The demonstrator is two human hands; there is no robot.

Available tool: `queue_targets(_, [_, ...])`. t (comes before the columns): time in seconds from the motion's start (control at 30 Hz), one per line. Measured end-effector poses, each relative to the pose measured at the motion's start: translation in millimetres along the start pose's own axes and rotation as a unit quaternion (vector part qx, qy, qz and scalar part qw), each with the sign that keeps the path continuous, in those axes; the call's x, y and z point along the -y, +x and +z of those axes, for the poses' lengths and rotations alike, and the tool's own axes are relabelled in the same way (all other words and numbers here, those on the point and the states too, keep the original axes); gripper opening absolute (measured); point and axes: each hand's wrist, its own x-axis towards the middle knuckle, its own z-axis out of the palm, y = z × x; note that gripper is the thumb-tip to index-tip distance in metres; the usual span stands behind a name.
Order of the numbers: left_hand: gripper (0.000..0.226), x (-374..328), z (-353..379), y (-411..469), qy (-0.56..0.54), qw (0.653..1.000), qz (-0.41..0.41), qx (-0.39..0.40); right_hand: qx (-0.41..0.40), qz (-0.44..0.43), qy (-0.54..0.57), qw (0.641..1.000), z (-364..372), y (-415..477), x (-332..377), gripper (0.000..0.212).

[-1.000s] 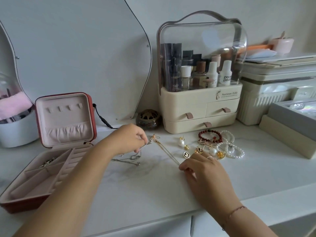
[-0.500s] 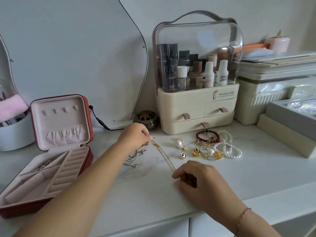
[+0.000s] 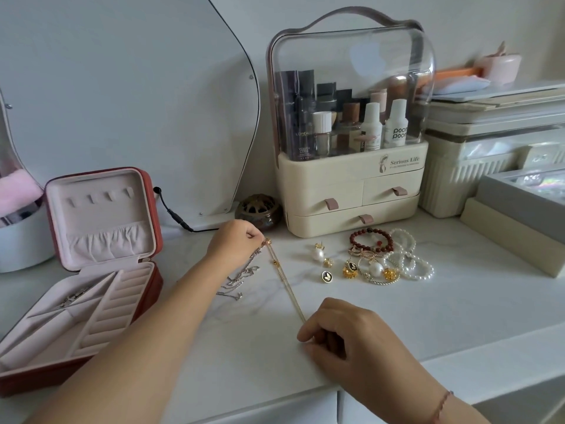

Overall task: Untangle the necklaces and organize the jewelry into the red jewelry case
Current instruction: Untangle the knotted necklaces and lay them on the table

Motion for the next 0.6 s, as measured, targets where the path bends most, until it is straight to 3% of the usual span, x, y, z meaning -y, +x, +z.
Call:
queue_targets(0.13, [0.006, 3, -5, -3, -0.021, 0.999, 0.004, 0.031, -0.027, 0.015, -0.01, 0.999, 7, -2, -2, 0.013])
queue_targets(0.43, [0.02, 8, 4, -3, -0.06, 0.997, 0.042, 0.028, -0.034, 0.019, -0.019, 0.999, 7, -3, 1, 0.013])
queue_targets(0.6, [0.004, 4, -10, -6, -0.201, 0.979, -0.007, -0.017, -0.043, 0.02, -0.024, 0.999, 8, -3, 0, 0.014])
